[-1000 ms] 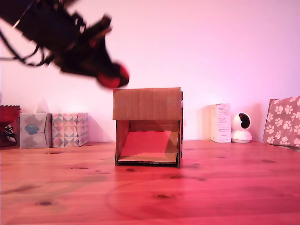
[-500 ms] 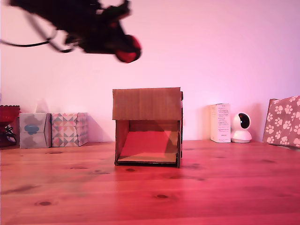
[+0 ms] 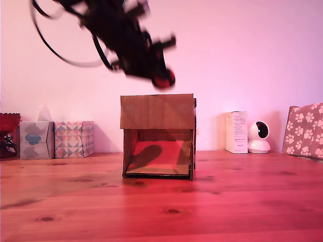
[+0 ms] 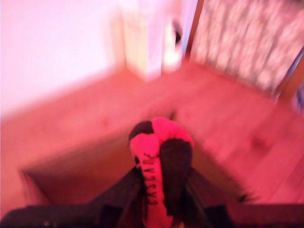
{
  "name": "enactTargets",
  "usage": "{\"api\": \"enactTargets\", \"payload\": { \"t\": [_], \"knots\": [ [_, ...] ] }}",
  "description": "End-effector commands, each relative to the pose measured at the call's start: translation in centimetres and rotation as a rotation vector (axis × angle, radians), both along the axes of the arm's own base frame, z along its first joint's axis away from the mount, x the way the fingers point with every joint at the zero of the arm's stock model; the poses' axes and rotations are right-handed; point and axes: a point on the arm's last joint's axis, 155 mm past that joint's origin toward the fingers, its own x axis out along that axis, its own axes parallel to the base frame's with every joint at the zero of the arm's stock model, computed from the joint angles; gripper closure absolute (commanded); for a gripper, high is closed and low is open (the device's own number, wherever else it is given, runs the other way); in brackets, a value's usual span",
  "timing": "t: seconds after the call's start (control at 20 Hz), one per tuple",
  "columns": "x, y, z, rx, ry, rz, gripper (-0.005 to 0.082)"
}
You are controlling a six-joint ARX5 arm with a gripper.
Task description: Drop the footbag into the cardboard dice tower
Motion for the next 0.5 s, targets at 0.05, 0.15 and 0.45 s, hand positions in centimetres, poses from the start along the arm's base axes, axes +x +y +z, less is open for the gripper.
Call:
{"api": "enactTargets", "payload": {
  "t": [0.05, 0.15, 0.45],
  "knots": [
    [1.23, 0.05, -0.09, 0.013, 0.014, 0.006, 0.0674],
    [1.27, 0.24, -0.29, 0.028, 0.020, 0.004, 0.0644],
    [0.86, -0.01, 0.49, 0.038, 0.036, -0.022, 0.0060]
  ]
}}
